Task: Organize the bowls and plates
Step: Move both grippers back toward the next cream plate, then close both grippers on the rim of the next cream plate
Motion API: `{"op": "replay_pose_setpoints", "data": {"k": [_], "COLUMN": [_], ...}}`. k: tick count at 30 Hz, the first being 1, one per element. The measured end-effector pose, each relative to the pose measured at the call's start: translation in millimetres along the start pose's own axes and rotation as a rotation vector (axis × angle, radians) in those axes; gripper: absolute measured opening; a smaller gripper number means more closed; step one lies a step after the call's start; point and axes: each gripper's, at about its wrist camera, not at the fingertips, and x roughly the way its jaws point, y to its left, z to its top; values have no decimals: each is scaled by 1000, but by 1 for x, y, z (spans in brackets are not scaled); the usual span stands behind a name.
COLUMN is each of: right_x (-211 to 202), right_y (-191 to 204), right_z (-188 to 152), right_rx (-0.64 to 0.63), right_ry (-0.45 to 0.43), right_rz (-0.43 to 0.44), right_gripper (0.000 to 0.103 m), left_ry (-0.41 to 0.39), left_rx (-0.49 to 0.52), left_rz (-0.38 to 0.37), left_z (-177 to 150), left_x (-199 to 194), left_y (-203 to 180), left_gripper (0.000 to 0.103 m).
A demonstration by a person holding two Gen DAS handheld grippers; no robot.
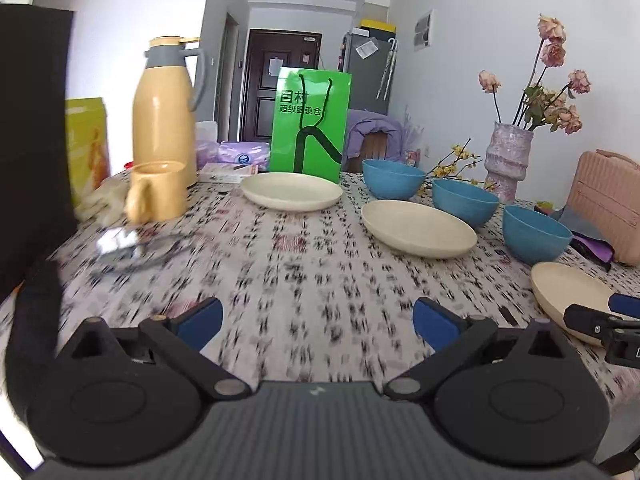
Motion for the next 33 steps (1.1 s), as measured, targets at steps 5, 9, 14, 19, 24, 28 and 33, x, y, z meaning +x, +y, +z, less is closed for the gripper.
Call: {"op": "replay_pose_setpoints", "data": {"k": [5,9,14,19,24,28,33], "right_x": [51,94,155,231,284,300,309], "right_y": [-3,-14,-36,-66,-80,-73,-75], "right_z": [25,55,99,119,109,101,98], "right_rx": [-22,19,95,222,312,282,258], "right_ry": [20,59,99,230,354,375,406], "right_rz": [12,79,73,66,38,12,8], "right_gripper": [93,88,82,77,52,50,22], "left_ry": [21,36,66,145,214,237,273], "left_rx": [-4,-44,-68,-114,-152,-150,-151], "left_rz": [-3,-16,-55,-114,-119,-108,-82], "left_z": [21,45,74,96,95,94,91], "left_x": [44,87,146,215,264,289,307], "left_y": [0,4,-2,-20,-41,-50,-54], "left_gripper": [103,103,98,70,51,47,16]}}
